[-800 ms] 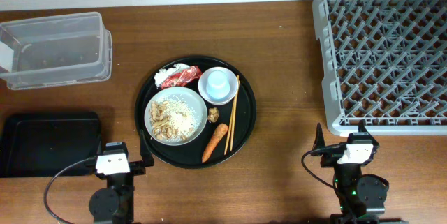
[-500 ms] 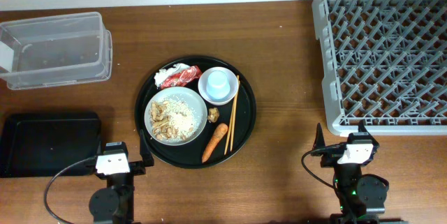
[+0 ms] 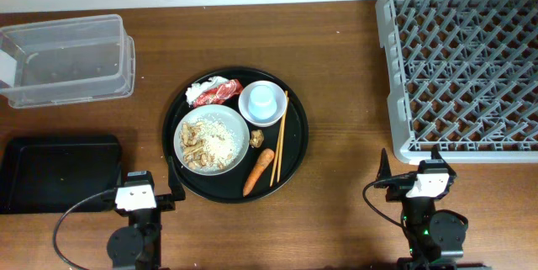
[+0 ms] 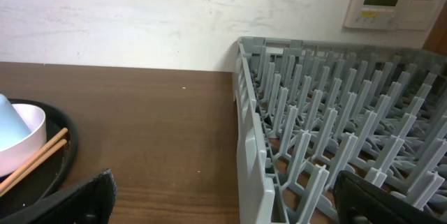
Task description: Sort waste into correct bins and load items into the dishwasher rack
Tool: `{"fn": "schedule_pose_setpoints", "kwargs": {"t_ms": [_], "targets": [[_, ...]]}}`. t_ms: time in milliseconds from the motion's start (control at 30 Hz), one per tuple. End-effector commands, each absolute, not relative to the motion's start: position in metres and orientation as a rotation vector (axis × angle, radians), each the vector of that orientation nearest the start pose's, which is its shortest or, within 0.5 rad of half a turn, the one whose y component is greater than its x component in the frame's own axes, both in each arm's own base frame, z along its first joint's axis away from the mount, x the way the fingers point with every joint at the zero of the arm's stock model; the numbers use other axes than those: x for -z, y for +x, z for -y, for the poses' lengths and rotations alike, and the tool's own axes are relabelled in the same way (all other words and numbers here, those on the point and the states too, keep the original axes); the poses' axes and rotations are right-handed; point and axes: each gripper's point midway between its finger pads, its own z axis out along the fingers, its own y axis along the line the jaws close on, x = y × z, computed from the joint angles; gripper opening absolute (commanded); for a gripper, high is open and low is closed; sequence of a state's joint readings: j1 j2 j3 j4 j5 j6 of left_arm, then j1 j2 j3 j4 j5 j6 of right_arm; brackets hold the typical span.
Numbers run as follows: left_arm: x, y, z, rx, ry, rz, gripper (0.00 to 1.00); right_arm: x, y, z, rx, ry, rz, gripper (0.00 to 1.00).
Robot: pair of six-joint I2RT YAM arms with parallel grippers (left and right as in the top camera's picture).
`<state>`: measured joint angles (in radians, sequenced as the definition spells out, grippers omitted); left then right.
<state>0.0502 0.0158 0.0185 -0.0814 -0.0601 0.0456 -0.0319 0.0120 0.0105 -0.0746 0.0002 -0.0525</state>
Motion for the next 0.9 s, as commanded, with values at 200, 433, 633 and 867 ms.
{"fn": "schedule_pose_setpoints", "kwargs": {"t_ms": [200, 433, 633, 867], "targets": [[-0.156, 0.245, -0.025, -0.142, -0.043, -1.652, 0.99, -0.155, 0.246, 0.008, 0.062, -0.007, -1.651, 0.98], [-0.156, 0.245, -0.025, -0.142, -0.043, -1.652, 0.99, -0.155, 0.246, 0.008, 0.062, -0.007, -1.651, 0.98], [-0.156, 0.245, -0.025, -0.142, -0.043, -1.652, 0.99, -0.155, 0.246, 0.008, 0.062, -0.007, -1.651, 0.98], [-0.158, 0.246, -0.013, -0.057, -0.025, -1.646, 0.99, -0.155, 0.246, 0.008, 0.062, -0.007, -1.651, 0.98]]}}
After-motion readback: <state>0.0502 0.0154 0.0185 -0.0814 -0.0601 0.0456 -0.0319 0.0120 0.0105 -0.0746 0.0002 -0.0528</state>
